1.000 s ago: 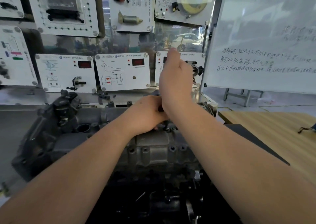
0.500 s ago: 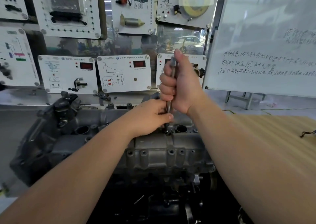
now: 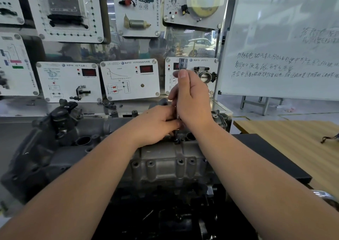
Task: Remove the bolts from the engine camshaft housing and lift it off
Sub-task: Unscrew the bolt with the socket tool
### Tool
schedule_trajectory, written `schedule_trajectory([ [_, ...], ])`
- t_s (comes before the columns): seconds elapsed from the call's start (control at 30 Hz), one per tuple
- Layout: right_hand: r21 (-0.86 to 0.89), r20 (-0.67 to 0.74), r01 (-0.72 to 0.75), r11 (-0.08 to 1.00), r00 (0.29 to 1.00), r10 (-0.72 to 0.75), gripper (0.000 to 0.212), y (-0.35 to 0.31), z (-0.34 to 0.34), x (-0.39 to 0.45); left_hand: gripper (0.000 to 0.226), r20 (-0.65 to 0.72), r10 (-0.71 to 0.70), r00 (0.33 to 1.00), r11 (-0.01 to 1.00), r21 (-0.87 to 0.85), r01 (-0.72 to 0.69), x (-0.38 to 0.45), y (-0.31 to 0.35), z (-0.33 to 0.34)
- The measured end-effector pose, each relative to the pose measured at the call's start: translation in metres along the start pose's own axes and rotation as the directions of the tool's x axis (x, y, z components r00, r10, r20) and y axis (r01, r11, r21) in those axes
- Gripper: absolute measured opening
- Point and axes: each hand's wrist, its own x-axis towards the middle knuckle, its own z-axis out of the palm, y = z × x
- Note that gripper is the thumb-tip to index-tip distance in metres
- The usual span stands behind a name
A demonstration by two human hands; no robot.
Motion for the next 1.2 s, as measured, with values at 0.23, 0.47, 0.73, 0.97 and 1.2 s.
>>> schedule_trajectory([
  [0.23,-0.037,-0.065,0.056,0.998,0.996,-0.058,0.01,0.001,0.0,-0.003,0.01,-0.059,-0.025,0.998,0.999,-0.048,0.022,0.001,-0.004,0.001],
  [0.47,-0.055,0.043,-0.052,0.997,0.998,0.054,0.014,-0.009,0.0,-0.003,0.005,-0.023,-0.027,0.999,0.997,-0.075,0.025,0.0,-0.003,0.0],
  [0.73,-0.231,0.342,-0.016,0.973,0.935,0.096,0.021,-0.029,-0.048,0.025,0.02,-0.044,-0.035,0.998,0.999,-0.035,0.034,0.003,-0.001,0.001],
  [0.97,-0.108,0.431,-0.193,0.975,0.875,0.221,0.02,-0.029,-0.049,0.029,0.007,-0.007,-0.065,0.998,0.985,-0.163,0.063,-0.002,0.0,0.0],
  [1.2,-0.159,0.193,-0.022,0.987,0.98,0.053,0.02,-0.013,-0.016,-0.002,0.011,-0.078,-0.025,0.997,0.997,-0.074,0.019,0.0,-0.001,0.0],
])
